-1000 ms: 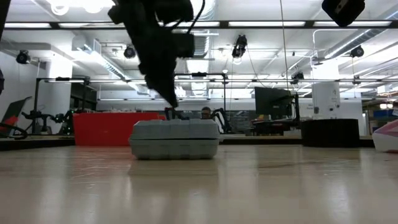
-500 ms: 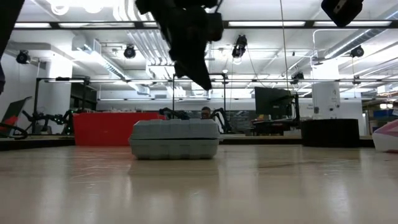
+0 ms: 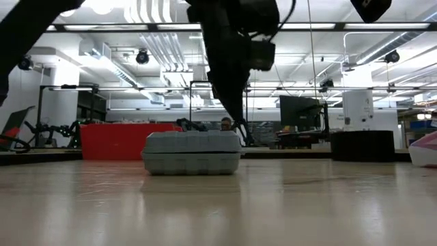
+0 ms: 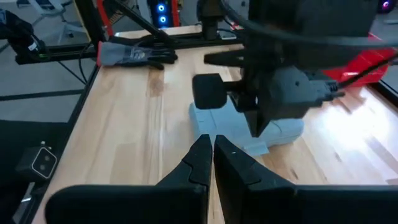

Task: Prefit tool cases
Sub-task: Open the gray toolbox

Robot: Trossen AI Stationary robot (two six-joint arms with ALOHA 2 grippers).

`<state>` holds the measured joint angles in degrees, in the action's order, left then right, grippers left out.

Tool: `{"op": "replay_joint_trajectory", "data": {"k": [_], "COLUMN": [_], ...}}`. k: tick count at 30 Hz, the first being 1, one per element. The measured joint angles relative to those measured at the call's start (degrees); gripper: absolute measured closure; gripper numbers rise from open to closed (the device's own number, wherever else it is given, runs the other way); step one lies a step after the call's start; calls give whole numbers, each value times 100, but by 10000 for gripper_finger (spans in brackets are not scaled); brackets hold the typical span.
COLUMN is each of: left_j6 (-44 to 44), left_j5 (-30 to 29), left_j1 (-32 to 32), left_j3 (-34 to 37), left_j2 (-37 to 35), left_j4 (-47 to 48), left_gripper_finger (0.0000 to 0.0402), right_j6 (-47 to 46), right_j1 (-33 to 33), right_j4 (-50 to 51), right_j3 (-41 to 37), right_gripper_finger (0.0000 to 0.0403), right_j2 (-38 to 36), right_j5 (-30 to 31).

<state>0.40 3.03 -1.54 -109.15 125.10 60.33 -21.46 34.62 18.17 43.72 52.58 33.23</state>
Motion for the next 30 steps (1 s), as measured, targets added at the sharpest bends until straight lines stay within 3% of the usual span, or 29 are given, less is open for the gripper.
{"op": "replay_joint_trajectory", "data": {"k": [7,12,21,25,30], "left_j6": [-56,-31,20,-28,-25], "left_j5": [11,15,17,17,12], "left_j1": [-63,-84,-82,-66,-66], "left_j3": [-657,-861,-510,-235,61], "left_j2": [376,472,472,472,472], "left_j4": [284,395,50,-117,-289], "left_gripper_finger": [372,320,175,151,155], "right_j6": [54,65,110,110,110], "right_j1": [1,1,1,1,1], "right_j4": [-4,-5,-49,-91,-94], "right_j3": [0,0,0,0,0], "right_gripper_finger": [403,403,403,403,403], "right_j2": [0,-2,0,0,0], "right_j5": [-2,-2,-8,-17,-17]}}
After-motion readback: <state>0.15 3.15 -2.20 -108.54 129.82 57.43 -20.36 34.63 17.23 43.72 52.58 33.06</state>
